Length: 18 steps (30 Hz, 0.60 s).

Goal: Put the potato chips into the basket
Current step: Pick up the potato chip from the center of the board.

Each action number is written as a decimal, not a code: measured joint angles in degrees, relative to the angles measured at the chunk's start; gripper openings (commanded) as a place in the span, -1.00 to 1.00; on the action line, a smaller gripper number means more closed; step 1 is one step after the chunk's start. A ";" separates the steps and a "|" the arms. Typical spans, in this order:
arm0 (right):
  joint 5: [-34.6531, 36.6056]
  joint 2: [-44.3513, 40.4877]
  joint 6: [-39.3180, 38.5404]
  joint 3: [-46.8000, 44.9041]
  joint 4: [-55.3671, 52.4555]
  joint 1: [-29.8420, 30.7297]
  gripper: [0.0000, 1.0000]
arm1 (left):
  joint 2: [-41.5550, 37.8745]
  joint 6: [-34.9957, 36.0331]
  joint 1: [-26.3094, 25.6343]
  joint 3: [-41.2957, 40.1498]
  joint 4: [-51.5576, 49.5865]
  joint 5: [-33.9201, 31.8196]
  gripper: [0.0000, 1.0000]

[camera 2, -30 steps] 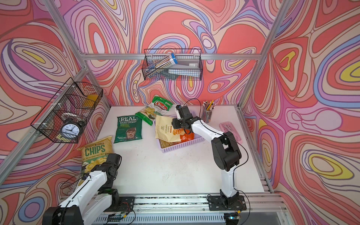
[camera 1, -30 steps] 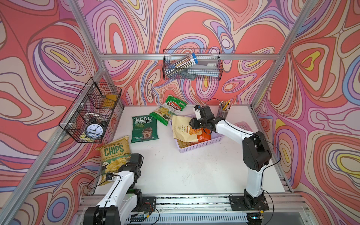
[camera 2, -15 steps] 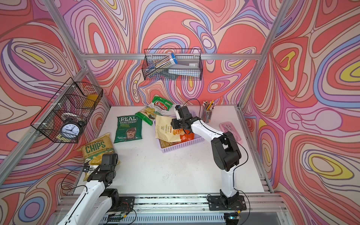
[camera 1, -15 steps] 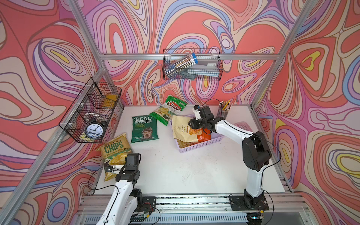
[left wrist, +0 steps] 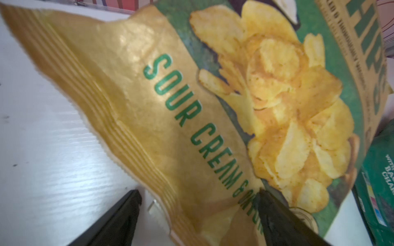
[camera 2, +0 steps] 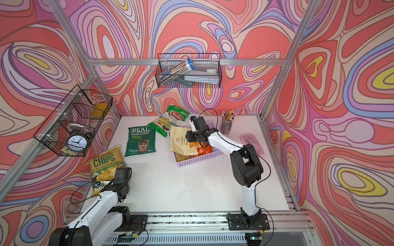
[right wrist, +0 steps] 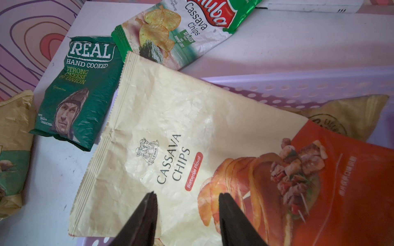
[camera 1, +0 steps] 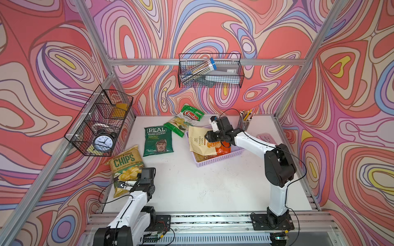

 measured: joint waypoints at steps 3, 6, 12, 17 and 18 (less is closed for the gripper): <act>0.00 0.00 -0.02 0.00 0.00 0.00 -0.03 | 3.93 0.11 0.48 0.37 5.51 -0.46 0.65; 0.00 0.00 -0.02 0.00 0.00 0.00 -0.03 | 6.32 0.28 0.74 0.37 10.36 -0.46 0.52; -0.02 0.00 -0.02 0.00 -0.02 0.00 -0.04 | 7.78 0.17 0.85 -0.70 16.85 0.59 0.00; -0.04 0.00 -0.02 0.00 -0.02 0.00 -0.04 | 7.72 0.00 0.90 -0.96 18.97 0.44 -0.51; -0.04 0.00 -0.02 0.00 -0.02 0.00 -0.04 | 7.56 0.00 0.94 -0.96 19.26 0.37 -0.65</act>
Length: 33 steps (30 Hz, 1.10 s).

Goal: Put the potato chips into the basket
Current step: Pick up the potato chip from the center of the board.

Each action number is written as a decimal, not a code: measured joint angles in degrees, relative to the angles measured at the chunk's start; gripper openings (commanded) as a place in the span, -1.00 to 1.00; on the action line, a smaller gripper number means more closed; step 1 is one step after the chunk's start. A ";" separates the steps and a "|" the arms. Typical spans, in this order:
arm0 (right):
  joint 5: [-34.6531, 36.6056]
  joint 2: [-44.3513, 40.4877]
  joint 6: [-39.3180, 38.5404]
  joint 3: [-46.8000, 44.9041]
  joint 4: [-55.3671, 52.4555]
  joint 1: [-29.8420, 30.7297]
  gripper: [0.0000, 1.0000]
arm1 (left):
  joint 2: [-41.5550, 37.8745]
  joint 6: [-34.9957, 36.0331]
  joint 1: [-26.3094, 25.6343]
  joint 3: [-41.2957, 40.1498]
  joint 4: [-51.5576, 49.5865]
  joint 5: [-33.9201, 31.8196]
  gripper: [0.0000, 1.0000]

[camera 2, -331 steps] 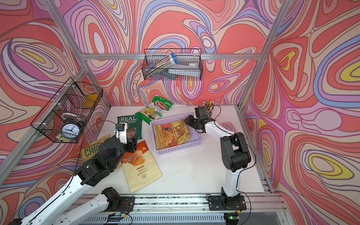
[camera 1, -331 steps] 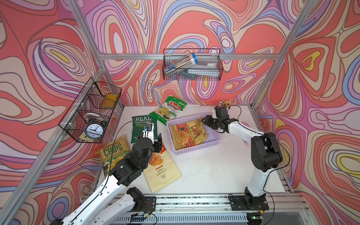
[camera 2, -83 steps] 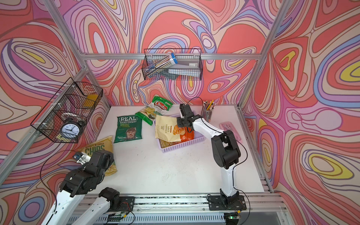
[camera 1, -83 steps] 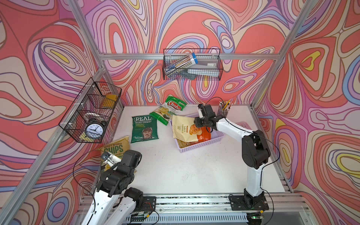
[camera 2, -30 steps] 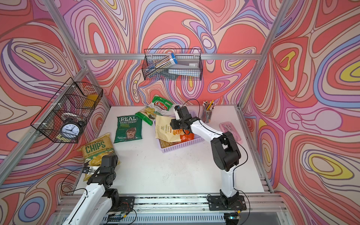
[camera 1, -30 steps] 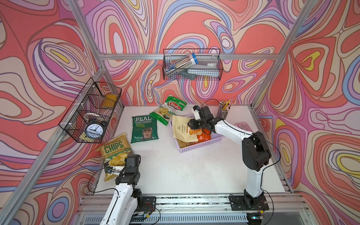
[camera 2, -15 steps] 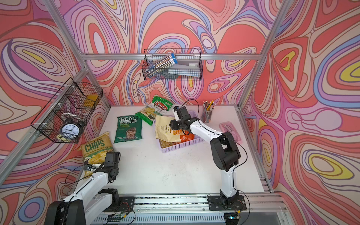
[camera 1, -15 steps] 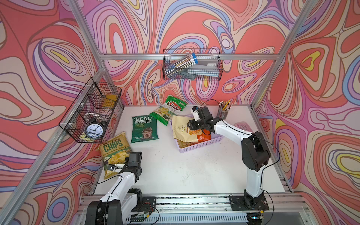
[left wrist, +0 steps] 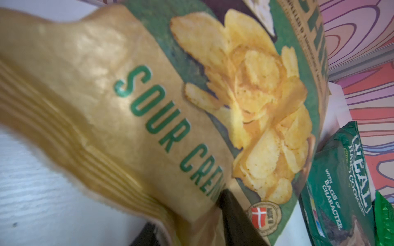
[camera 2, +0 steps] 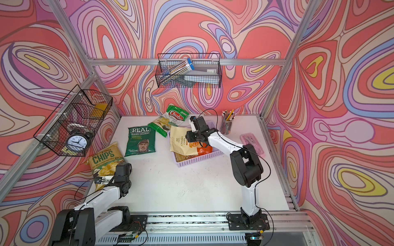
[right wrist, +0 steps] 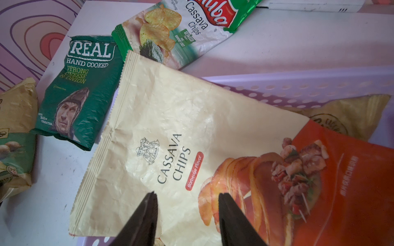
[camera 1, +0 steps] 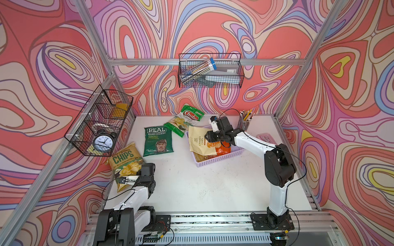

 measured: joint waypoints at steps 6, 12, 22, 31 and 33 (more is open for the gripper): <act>-0.09 0.00 0.00 0.00 0.00 0.00 -0.04 | -3.19 0.55 0.20 0.00 0.09 -0.04 -1.00; -0.15 -0.02 0.00 0.00 0.00 0.02 -0.04 | -9.57 2.03 0.24 -0.92 -3.58 4.13 -1.00; -0.13 -0.02 -0.02 0.00 0.04 0.24 -0.04 | -23.87 5.68 -5.16 -4.09 -10.05 19.71 -1.00; 0.13 -0.09 -0.02 0.00 0.09 0.28 -0.04 | -40.98 9.03 -9.42 -0.55 -29.90 25.55 -1.00; 0.24 -0.09 -0.02 0.00 0.09 0.28 -0.04 | -44.89 10.23 -9.64 1.79 -33.48 24.94 -1.00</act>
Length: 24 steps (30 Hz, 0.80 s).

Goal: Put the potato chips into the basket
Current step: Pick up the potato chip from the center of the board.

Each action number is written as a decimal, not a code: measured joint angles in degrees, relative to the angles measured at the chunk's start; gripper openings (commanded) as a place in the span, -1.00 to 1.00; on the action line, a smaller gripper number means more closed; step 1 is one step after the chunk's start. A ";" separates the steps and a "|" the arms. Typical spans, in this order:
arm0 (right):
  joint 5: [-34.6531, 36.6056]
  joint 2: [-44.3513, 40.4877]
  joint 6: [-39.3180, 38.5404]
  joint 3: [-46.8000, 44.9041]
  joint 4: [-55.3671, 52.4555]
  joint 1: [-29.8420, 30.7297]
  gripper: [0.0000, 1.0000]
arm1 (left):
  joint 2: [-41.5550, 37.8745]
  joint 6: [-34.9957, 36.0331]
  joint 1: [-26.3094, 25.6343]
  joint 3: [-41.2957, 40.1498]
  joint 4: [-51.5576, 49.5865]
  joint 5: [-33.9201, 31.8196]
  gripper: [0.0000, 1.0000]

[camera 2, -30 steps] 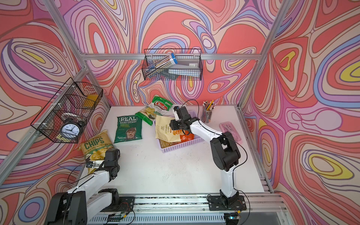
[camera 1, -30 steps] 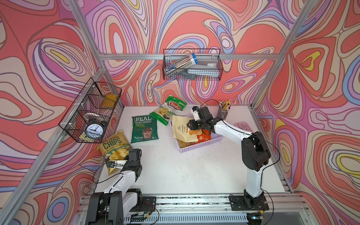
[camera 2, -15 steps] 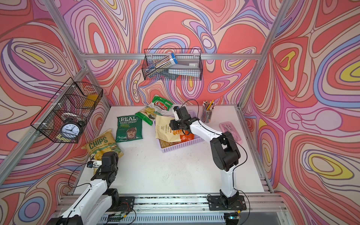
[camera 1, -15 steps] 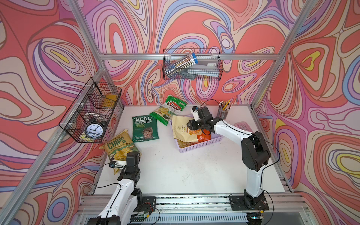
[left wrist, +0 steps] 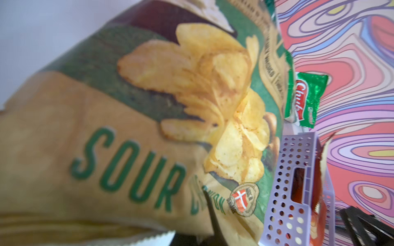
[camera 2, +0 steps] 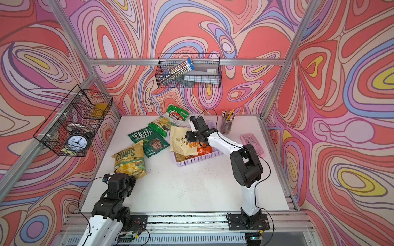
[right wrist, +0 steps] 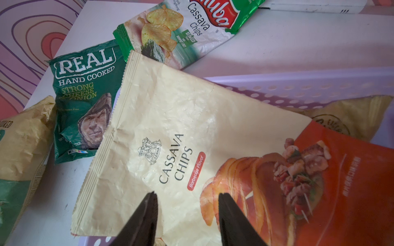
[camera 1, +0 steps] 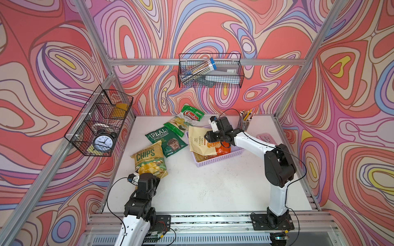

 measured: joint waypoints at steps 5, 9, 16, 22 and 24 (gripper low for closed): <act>0.22 0.00 -0.24 0.00 -0.02 0.00 -0.04 | -2.12 6.78 0.00 4.72 0.46 1.20 -1.00; 0.61 -0.24 -0.57 -0.17 -0.02 0.00 -0.04 | 4.02 11.74 0.00 7.19 5.44 5.68 -1.00; 3.30 -5.03 -1.14 -3.56 0.00 0.00 -0.05 | 14.16 20.90 -1.01 15.17 16.20 13.90 -1.00; 6.25 -11.89 -1.86 -6.78 0.83 0.00 -0.05 | 24.59 28.96 -4.17 25.64 25.18 18.82 -1.00; 7.65 -13.92 -2.36 -7.48 0.92 0.00 -0.04 | 28.46 30.67 -5.35 28.04 27.56 20.72 -1.00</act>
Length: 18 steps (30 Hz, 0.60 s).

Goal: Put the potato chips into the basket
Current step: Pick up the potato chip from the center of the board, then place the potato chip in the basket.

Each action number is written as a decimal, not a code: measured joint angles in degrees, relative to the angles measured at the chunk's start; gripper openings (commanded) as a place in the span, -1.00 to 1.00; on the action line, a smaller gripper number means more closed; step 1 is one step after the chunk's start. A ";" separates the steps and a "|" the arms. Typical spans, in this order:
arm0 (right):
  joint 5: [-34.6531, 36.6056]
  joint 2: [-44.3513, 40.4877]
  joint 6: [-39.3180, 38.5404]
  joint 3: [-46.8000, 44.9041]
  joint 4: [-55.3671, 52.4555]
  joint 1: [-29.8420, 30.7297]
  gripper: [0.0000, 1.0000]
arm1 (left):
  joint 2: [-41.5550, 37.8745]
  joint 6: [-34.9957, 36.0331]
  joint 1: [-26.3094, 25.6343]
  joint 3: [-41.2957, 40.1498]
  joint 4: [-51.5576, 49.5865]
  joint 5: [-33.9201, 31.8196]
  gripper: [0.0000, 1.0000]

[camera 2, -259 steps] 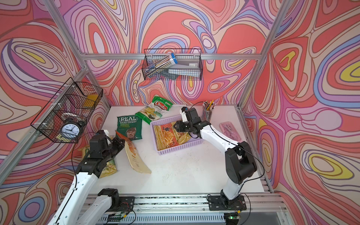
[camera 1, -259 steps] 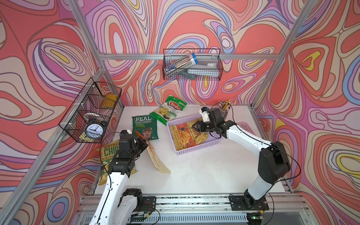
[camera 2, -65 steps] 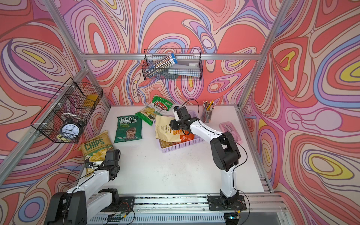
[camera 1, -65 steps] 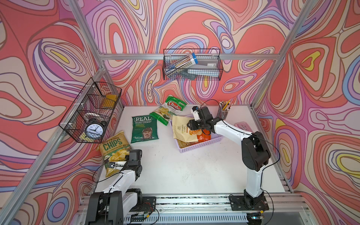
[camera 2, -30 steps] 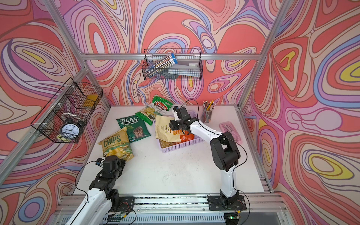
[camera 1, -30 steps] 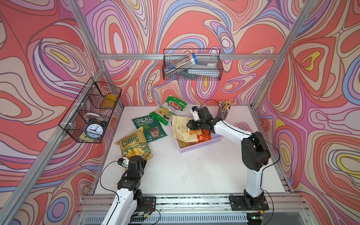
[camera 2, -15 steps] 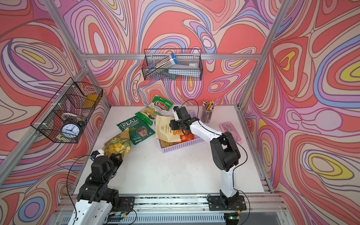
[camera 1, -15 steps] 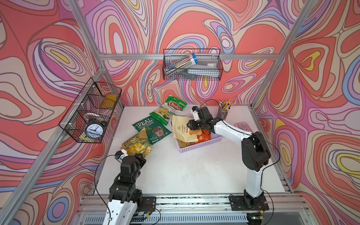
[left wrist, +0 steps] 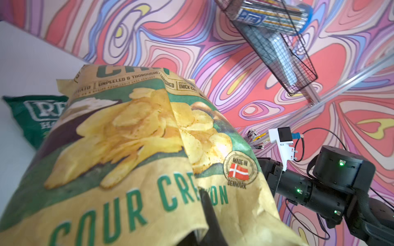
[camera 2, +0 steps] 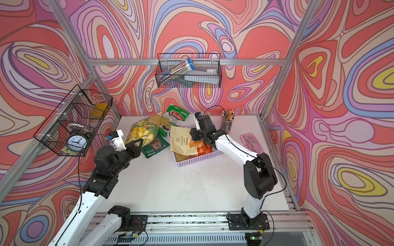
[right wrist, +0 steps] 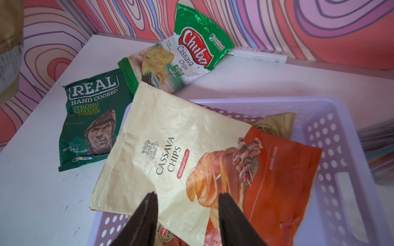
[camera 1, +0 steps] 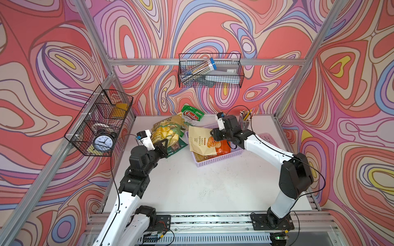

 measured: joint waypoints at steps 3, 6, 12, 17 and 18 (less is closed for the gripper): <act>2.58 -2.89 -0.72 -1.38 0.57 -0.02 -0.04 | 7.74 2.16 -3.15 3.61 3.78 3.56 -1.00; 4.94 -5.29 -1.22 -3.08 0.92 -0.26 -0.05 | 14.51 4.46 -7.63 4.87 6.49 5.97 -1.00; 8.96 -9.09 -1.77 -6.03 1.09 -0.83 -0.07 | 28.41 9.01 -12.35 6.78 9.03 13.33 -1.00; 12.24 -13.25 -2.03 -9.16 1.33 -1.84 -0.08 | 41.13 13.03 -12.57 16.13 10.51 18.84 -1.00; 12.79 -14.32 -2.10 -10.10 1.60 -2.14 -0.08 | 43.54 13.75 -12.57 18.62 10.75 20.02 -1.00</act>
